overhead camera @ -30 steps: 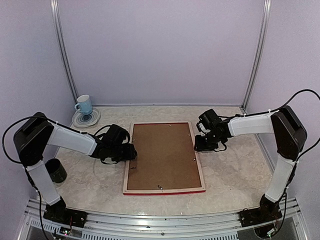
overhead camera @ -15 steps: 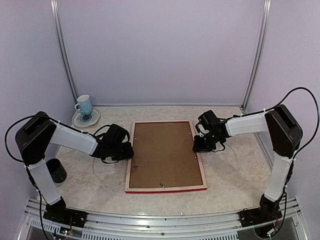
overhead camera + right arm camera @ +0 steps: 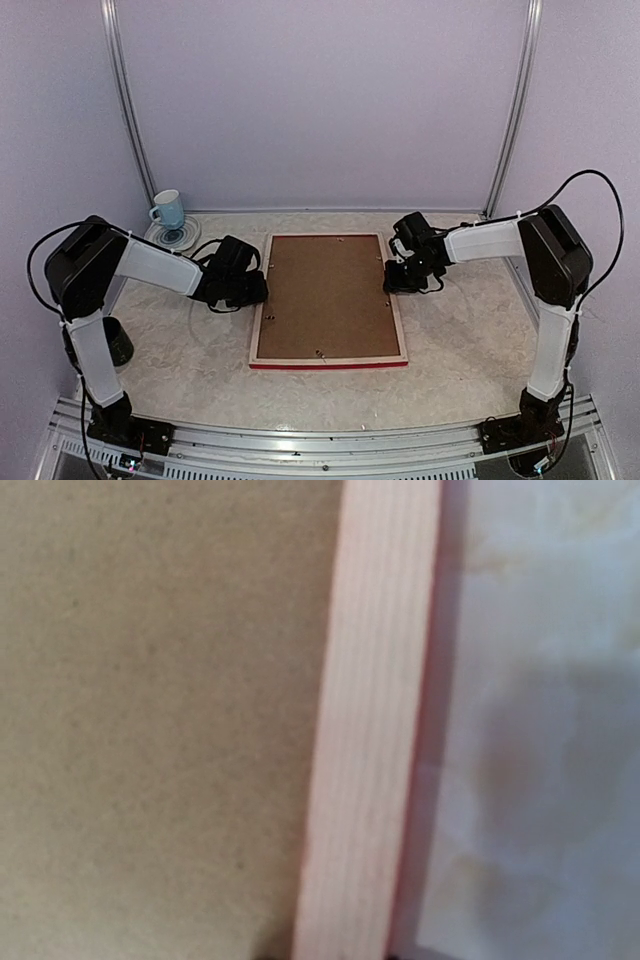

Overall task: Put the photo into the frame
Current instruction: Adjust the photo frame at the center of the board, then press the fastener onto the backboard.

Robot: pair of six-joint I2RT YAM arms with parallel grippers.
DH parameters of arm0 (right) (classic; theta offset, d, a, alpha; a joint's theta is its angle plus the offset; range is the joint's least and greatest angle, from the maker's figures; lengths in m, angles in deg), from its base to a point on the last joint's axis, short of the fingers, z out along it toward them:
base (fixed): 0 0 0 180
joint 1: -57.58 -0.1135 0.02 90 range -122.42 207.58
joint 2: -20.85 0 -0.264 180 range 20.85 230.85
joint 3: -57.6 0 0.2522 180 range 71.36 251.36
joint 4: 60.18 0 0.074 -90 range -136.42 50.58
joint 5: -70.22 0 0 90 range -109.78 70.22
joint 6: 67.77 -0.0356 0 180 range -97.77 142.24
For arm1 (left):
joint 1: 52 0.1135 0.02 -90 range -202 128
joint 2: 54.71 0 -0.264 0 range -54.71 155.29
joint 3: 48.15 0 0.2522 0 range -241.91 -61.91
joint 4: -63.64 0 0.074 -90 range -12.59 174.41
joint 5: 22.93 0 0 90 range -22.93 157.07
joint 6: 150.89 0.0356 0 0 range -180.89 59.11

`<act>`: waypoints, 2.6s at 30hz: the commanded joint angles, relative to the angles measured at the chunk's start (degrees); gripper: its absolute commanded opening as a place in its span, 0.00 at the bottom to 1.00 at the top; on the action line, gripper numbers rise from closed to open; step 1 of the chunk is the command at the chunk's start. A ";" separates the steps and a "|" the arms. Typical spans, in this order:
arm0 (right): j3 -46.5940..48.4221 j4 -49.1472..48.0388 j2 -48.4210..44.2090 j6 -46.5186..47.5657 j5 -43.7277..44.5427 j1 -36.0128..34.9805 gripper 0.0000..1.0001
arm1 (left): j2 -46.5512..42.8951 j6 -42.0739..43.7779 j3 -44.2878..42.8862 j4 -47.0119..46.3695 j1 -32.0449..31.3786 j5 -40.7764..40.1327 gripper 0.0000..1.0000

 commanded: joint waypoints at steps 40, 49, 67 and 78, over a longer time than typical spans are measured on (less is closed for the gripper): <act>-2.90 0.70 -4.19 4.00 -2.12 0.29 0.46 | -8.40 0.39 0.10 20.99 -8.69 -10.20 0.56; -2.83 0.92 -3.58 4.01 -1.80 0.29 0.47 | -5.99 0.72 -0.32 19.33 -9.06 -7.47 0.56; -2.97 -0.09 -3.37 2.59 -2.66 0.29 0.36 | -6.37 2.20 -0.07 21.41 -9.42 -5.56 0.56; -3.18 -0.63 -2.59 2.04 -3.06 0.29 0.13 | -7.21 3.06 -0.33 23.06 -9.42 -4.93 0.56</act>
